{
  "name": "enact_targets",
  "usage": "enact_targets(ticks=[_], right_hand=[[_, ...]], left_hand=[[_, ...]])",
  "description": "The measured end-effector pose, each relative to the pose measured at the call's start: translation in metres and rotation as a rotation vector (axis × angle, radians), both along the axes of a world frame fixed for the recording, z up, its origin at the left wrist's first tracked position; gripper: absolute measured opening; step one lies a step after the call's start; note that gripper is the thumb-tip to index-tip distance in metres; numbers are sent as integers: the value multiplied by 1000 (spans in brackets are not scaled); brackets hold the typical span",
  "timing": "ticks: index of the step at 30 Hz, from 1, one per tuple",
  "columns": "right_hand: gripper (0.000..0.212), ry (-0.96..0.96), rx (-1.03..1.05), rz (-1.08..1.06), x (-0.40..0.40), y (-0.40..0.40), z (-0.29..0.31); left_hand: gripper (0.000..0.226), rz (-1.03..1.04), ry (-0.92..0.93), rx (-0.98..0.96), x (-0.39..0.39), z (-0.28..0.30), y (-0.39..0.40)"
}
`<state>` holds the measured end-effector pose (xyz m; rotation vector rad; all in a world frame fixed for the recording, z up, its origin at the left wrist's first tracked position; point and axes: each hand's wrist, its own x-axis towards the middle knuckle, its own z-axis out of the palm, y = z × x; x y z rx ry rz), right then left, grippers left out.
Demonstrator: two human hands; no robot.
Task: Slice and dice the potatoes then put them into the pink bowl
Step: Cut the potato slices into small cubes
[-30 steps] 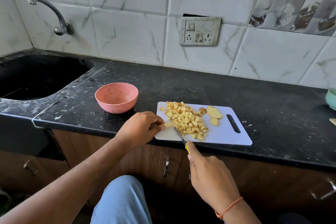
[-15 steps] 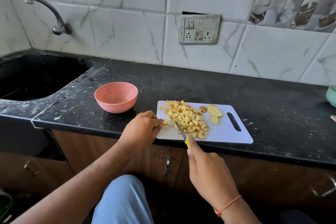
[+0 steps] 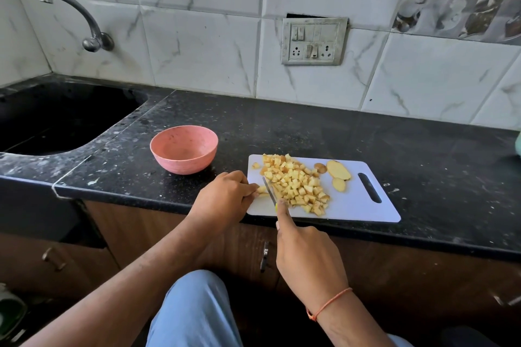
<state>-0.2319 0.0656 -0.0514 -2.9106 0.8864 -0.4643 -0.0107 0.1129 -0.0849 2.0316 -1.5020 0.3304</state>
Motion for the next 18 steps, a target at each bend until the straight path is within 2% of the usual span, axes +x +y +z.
enact_targets(ticks=[7, 18], right_hand=[[62, 85, 22, -56, 16, 1, 2], [59, 42, 142, -16, 5, -3, -5]], left_hand=[[22, -7, -47, 8, -1, 0, -2], [23, 53, -14, 4, -8, -4, -1]])
